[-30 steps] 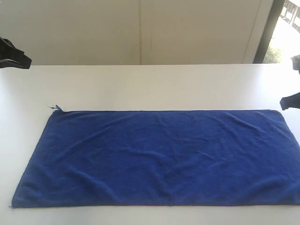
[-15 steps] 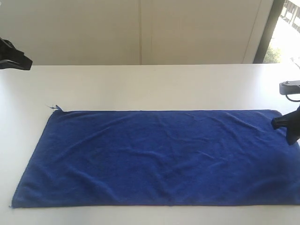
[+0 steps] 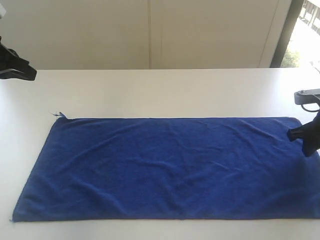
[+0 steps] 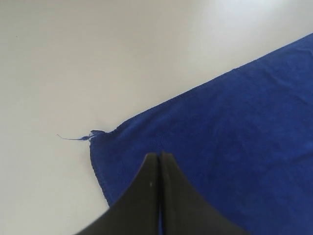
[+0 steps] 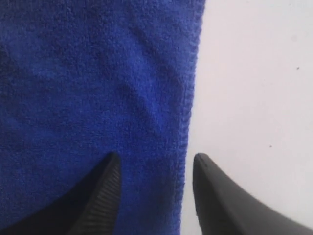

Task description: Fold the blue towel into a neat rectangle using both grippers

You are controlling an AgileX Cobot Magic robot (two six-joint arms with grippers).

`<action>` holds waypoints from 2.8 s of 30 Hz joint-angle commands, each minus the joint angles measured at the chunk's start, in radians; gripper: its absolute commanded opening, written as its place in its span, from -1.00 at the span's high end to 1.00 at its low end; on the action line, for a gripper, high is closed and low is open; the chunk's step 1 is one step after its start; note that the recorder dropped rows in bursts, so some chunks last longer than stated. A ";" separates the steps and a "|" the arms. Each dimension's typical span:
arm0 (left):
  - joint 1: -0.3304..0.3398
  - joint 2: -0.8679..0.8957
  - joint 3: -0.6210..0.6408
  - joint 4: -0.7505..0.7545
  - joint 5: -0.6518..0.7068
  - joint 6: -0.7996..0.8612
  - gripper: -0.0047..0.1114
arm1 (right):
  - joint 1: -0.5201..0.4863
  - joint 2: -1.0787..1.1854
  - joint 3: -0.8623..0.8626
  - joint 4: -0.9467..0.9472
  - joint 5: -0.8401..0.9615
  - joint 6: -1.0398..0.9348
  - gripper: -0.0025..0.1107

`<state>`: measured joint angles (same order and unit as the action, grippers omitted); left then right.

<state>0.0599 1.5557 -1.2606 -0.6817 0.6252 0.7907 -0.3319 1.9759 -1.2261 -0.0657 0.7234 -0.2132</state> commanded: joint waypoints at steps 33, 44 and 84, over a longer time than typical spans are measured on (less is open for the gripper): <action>-0.003 -0.002 0.005 -0.021 0.014 0.003 0.92 | 0.023 -0.032 -0.017 0.055 -0.026 -0.030 0.96; -0.003 -0.002 0.005 -0.021 0.016 0.003 0.92 | 0.151 -0.063 -0.082 0.055 0.037 -0.033 0.96; -0.003 -0.002 0.005 0.002 -0.057 0.003 0.92 | 0.991 0.237 -0.783 0.283 0.107 -0.020 0.96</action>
<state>0.0599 1.5557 -1.2606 -0.6765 0.5621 0.7907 0.6436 2.1831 -1.9447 0.2149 0.8206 -0.2369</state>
